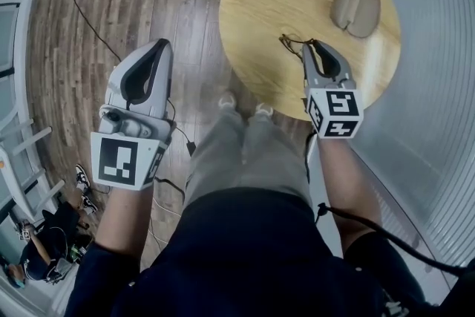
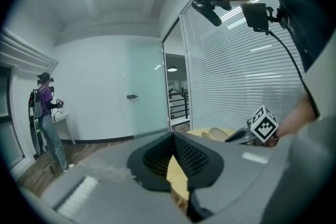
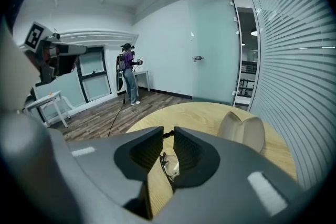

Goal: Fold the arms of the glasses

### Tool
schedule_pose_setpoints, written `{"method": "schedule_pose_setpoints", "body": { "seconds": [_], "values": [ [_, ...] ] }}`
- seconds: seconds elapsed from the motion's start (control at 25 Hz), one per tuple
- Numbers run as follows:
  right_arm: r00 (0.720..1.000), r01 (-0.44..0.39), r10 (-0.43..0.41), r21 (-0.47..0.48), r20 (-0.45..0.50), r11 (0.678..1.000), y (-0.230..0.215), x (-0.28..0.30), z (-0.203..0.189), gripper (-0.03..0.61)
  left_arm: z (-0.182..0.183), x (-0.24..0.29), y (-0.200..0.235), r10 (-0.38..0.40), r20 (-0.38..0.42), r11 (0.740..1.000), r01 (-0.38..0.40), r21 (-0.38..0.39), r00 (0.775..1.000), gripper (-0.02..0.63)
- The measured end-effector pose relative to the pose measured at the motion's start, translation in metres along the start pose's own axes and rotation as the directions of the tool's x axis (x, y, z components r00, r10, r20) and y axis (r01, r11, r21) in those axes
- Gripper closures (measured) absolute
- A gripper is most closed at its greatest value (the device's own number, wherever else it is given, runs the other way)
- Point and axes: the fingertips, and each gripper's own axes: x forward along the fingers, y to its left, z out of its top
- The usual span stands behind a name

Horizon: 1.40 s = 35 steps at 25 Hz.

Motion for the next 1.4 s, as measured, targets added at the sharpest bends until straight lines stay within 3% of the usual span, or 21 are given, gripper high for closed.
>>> {"method": "schedule_pose_setpoints", "body": {
  "seconds": [0.96,1.4],
  "values": [
    [0.999,0.025,-0.022,0.069,-0.046,0.997,-0.014,-0.024,-0.063,0.508,-0.010,0.016,-0.045,-0.064,-0.006,0.998,0.064,0.013,0.998,0.612],
    [0.998,0.015,-0.008,0.111,-0.060,0.994,-0.020,-0.019,-0.100,0.509,-0.031,0.024,-0.072,-0.092,-0.069,0.995,0.095,0.035,0.993,0.612]
  ]
}}
